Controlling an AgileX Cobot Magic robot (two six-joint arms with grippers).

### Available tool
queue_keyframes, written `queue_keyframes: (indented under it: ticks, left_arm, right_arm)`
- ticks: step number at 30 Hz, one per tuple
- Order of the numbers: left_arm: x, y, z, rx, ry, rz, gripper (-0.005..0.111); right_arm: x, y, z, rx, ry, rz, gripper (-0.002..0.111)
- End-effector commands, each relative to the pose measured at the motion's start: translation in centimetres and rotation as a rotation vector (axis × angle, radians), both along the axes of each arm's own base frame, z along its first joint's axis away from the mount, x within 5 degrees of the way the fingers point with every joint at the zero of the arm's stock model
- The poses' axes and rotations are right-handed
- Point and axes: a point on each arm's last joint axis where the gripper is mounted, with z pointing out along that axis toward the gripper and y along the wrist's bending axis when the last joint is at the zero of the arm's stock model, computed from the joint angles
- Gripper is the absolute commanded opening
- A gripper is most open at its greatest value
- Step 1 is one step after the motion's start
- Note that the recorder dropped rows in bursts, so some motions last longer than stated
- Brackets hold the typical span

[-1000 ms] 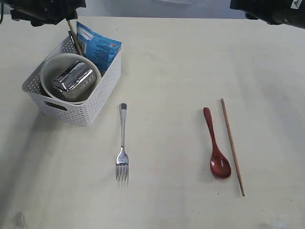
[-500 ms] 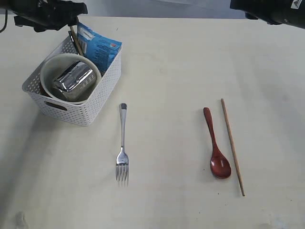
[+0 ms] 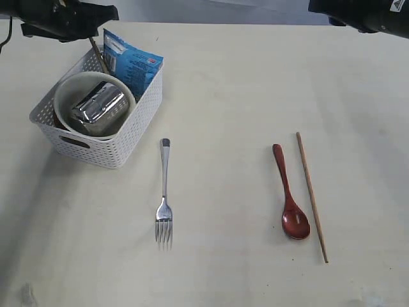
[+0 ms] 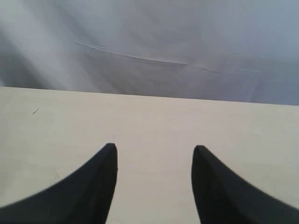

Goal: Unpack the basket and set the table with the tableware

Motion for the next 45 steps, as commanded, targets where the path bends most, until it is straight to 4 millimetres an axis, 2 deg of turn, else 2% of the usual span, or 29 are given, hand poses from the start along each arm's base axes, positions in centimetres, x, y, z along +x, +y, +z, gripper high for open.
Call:
queue_keyframes:
  ticks: [1,2,9,14,18,25,31,36,39,45]
  left_arm:
    - [-0.1,-0.1,-0.1,0.001,-0.001,-0.002,0.003]
    - [-0.1,-0.1,-0.1,0.001,-0.001,-0.002,0.0]
    - [-0.1,-0.1,-0.1,0.001,-0.001,-0.002,0.0]
    - [-0.2,-0.1,1.1,-0.001,-0.026,-0.001,0.0]
    - [-0.6,0.0,3.2,-0.003,-0.074,-0.001,0.0]
    - [-2.6,0.1,9.6,-0.007,-0.207,-0.001,0.0]
    - [-4.3,-0.2,13.0,-0.01,-0.252,-0.007,0.0]
    - [-5.3,-2.5,14.4,-0.015,-0.279,-0.069,0.0]
    - [-6.1,-4.4,15.5,-0.025,-0.305,-0.12,0.0]
    - [-7.7,-6.9,16.8,-0.036,-0.312,-0.188,0.0]
  right_arm:
    - [0.2,-0.1,0.3,-0.011,-0.015,0.002,0.048]
    - [0.2,-0.1,0.3,-0.011,-0.015,0.002,0.048]
    - [0.2,-0.1,0.3,-0.011,-0.015,0.002,0.048]
    - [0.2,-0.1,0.3,-0.011,-0.015,0.002,0.048]
    - [0.2,-0.1,0.3,-0.011,-0.017,0.003,0.048]
    - [0.2,-0.1,0.3,-0.012,-0.017,0.004,0.048]
    - [0.2,0.0,0.3,-0.012,-0.017,0.008,0.048]
    - [-0.5,3.1,0.5,-0.011,-0.048,0.113,0.048]
    - [-1.7,6.9,0.9,-0.029,-0.107,0.254,0.048]
    - [-4.2,12.0,1.6,0.016,-0.181,0.43,0.048]
